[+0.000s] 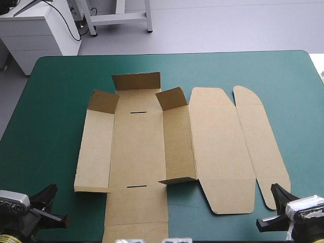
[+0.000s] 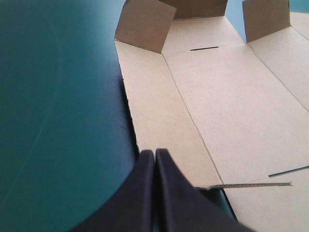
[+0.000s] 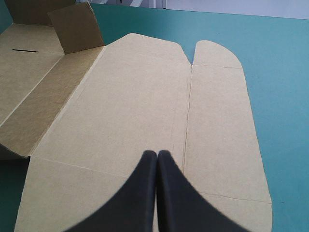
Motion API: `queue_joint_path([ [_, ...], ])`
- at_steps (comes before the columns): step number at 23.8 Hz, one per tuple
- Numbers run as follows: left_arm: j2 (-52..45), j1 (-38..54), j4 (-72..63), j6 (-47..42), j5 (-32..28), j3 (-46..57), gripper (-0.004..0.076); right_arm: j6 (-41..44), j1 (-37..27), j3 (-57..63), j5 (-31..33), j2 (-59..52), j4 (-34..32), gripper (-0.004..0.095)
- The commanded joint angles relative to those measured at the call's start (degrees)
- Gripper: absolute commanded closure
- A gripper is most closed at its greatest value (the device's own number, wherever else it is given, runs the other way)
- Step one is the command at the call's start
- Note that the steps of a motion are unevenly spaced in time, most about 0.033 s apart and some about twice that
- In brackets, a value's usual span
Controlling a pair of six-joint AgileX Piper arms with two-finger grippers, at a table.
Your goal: Fold the box
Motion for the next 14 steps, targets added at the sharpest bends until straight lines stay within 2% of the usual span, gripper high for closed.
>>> queue_joint_path([
  [1,0.8,-0.4,0.0,-0.2,-4.3,-1.4,0.0732,-0.2,0.1,-1.2,-4.3,-1.3,0.3,0.0928],
  [9,1.3,-0.4,4.5,-1.4,-4.3,-4.2,0.0732,-0.1,0.1,-1.2,-4.3,-1.3,0.3,0.0928],
  [14,6.8,-0.4,16.4,-11.7,-3.9,-11.4,0.0732,-0.1,0.1,-1.2,-4.3,-1.3,0.3,0.0928],
])
